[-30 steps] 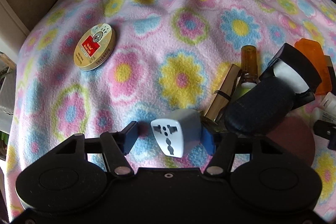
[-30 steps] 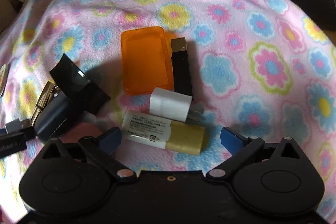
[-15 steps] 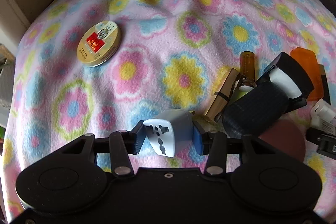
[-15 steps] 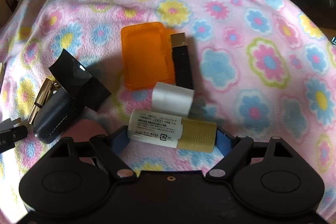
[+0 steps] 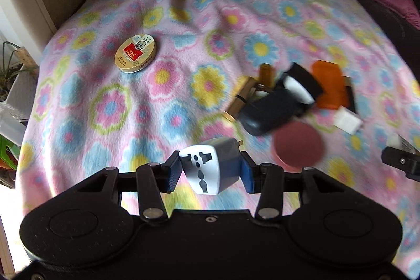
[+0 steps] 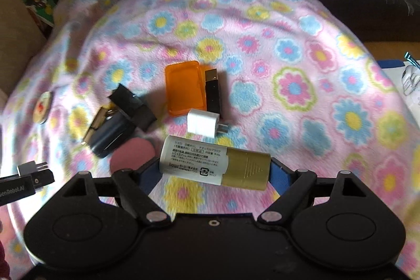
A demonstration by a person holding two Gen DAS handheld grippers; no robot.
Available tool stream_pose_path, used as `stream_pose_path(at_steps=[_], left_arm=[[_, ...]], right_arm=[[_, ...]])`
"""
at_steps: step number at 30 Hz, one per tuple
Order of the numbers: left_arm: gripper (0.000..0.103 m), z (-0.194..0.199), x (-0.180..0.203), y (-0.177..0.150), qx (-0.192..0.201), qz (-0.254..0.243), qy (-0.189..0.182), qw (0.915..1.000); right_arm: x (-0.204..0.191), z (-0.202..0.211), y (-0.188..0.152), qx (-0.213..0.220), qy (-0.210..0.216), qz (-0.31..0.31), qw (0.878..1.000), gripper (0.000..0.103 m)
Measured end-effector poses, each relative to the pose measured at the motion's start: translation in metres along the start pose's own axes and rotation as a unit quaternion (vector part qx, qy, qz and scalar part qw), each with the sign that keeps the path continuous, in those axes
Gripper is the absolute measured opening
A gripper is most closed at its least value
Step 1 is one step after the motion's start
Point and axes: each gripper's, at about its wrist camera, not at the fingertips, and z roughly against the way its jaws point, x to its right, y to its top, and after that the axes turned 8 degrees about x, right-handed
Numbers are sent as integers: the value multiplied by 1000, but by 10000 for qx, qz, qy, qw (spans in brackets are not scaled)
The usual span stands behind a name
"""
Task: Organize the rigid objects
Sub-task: 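Carry both items to the basket and release them inside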
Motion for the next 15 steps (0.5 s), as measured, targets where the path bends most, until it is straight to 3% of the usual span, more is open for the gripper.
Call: stream_pose_path(at_steps=[9,15], left_arm=[[46,74,20,-48,204,-99,-294,9993],[46,101,34,-95,83,-119,-468,9988]], right_arm=[[13,82,-48,220,318,287,9988,85],[18,120,-97,191,496,528,9972,85]])
